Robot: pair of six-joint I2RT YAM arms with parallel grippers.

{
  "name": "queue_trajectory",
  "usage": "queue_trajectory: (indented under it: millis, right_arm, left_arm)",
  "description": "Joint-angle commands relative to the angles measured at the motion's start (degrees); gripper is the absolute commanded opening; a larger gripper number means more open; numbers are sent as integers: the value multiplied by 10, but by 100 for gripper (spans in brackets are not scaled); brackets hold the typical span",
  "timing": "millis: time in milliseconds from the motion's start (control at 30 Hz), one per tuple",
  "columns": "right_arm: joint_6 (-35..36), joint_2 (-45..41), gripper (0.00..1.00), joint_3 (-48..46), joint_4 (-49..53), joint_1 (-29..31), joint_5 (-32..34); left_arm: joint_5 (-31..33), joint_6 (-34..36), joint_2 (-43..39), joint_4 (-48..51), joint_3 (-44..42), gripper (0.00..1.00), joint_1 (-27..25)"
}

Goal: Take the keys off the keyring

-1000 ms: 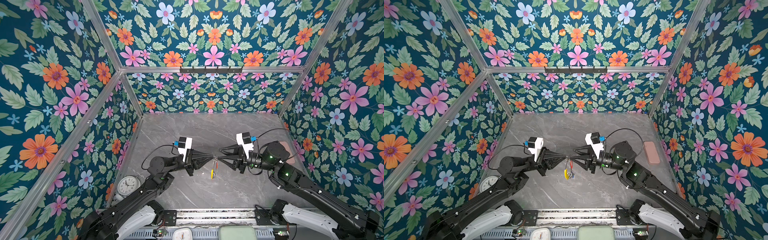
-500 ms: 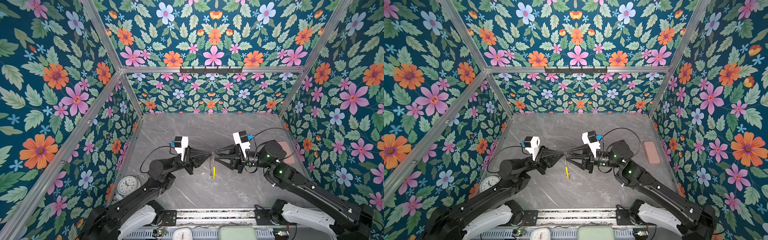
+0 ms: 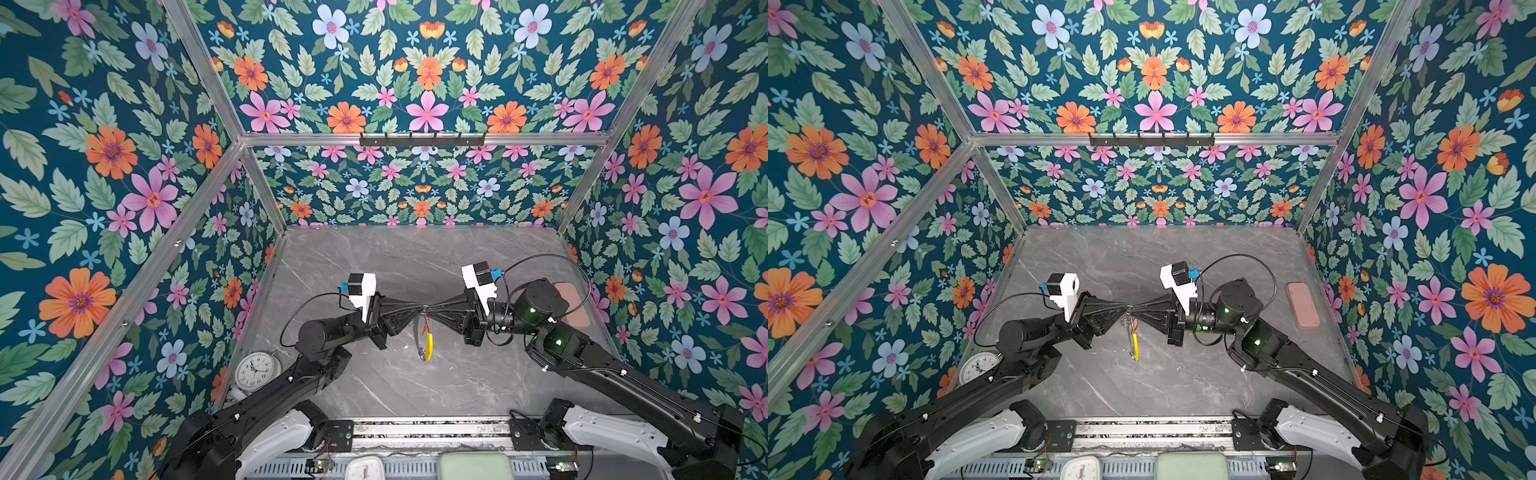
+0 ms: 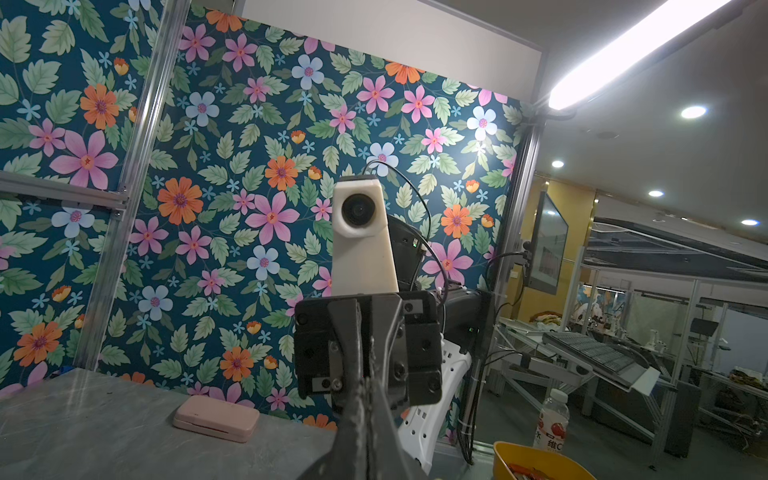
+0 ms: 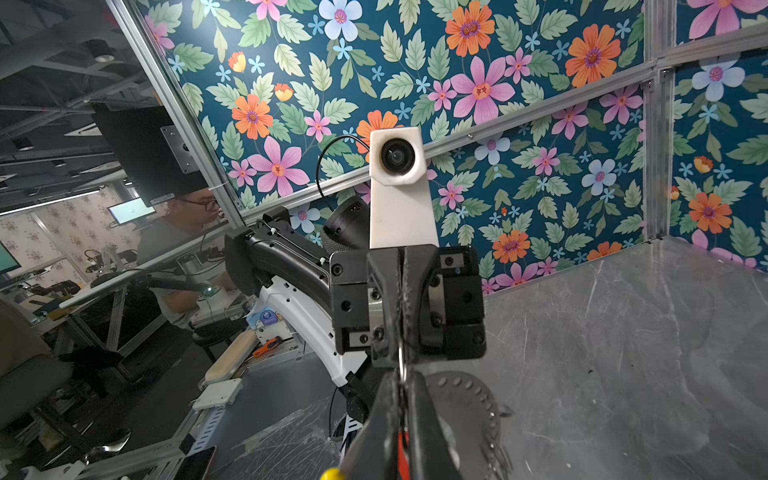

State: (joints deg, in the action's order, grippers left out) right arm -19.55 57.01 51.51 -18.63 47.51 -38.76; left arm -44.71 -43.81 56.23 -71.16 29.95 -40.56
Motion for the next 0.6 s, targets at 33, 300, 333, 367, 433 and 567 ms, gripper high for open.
queue_trajectory:
  millis: [33,300,333,367,433,567]
  right_arm:
    - [4,-2,0,7,8,3,-10]
    - [30,-17,0,23,95,3,7]
    - [35,-20,0,26,116,3,13]
    - [39,-22,0,30,135,3,20]
    - [50,-25,0,41,181,3,38]
    - [75,-20,0,83,290,3,84]
  left_arm:
    - [6,1,0,-14,4,0,1]
    - [-10,-3,-7,28,13,31,1]
    - [-11,3,-14,45,14,33,1]
    - [-12,9,-21,63,16,35,0]
    - [-8,26,-38,118,21,38,1]
    - [-23,59,-52,231,49,41,2]
